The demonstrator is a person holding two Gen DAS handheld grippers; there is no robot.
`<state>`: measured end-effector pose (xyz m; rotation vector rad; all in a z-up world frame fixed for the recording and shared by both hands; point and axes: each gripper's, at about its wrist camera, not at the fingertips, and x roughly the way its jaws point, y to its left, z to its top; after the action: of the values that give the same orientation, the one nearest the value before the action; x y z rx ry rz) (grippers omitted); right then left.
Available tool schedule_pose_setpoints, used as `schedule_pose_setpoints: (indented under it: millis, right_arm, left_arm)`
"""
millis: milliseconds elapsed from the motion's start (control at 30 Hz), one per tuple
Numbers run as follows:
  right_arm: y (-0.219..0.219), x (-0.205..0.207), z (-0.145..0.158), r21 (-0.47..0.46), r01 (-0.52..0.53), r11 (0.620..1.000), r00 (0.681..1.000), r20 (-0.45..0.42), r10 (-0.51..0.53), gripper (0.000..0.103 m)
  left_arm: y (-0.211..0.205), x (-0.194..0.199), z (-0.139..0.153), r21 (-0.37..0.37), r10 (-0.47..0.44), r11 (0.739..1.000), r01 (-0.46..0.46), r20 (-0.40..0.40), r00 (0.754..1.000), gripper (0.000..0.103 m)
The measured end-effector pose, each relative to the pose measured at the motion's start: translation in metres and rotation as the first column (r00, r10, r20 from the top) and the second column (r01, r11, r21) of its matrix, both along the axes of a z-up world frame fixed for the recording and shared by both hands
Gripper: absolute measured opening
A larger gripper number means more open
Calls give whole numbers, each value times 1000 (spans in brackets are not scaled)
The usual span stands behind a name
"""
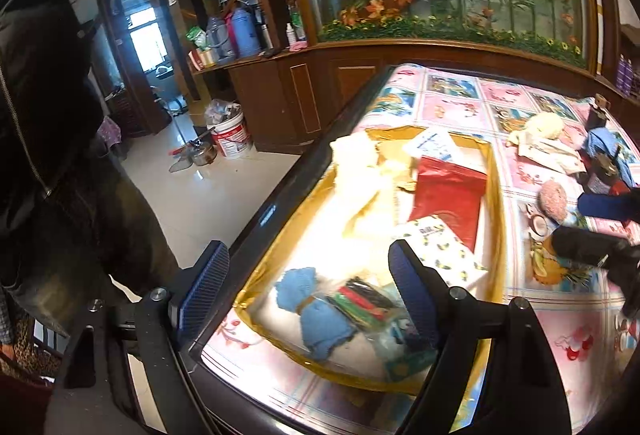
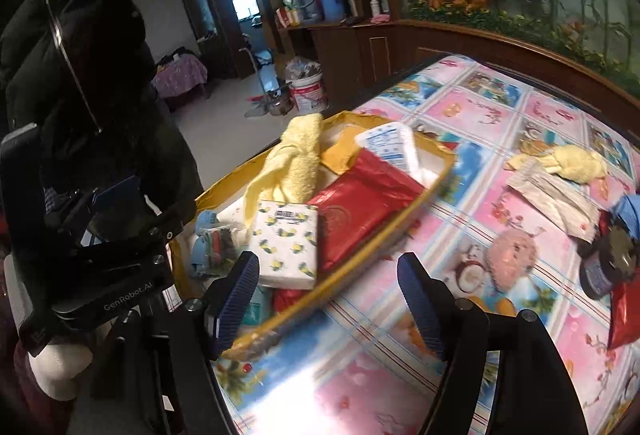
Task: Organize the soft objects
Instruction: 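Move both tools back over the table toward the remaining items, then grasp the pink fluffy ball with the left tool while the right tool grasps the blue towel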
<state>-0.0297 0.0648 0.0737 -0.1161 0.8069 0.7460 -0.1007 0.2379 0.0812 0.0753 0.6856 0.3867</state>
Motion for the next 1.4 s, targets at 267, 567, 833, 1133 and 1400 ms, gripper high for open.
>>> schedule_pose_setpoints:
  millis: [267, 567, 833, 1133, 1400]
  right_arm:
    - [-84, 12, 5, 88, 158, 984, 987, -16, -157, 75]
    - [-172, 21, -3, 127, 317, 940, 948, -43, -314, 76]
    - [-219, 23, -8, 155, 392, 907, 920, -52, -389, 76]
    - [-252, 32, -13, 171, 464, 869, 886, -64, -460, 78]
    - [-297, 61, -22, 194, 593, 781, 803, -67, -593, 79]
  left_arm:
    - [-34, 7, 6, 39, -66, 997, 67, -24, 998, 83]
    - [-75, 17, 7, 77, -134, 987, 139, -63, 989, 83]
    - [-98, 23, 6, 93, -168, 980, 177, -93, 981, 82]
    - [-109, 48, 5, -28, -251, 968, 250, -117, 961, 82]
    - [-143, 135, -15, -245, -413, 899, 363, -199, 889, 82]
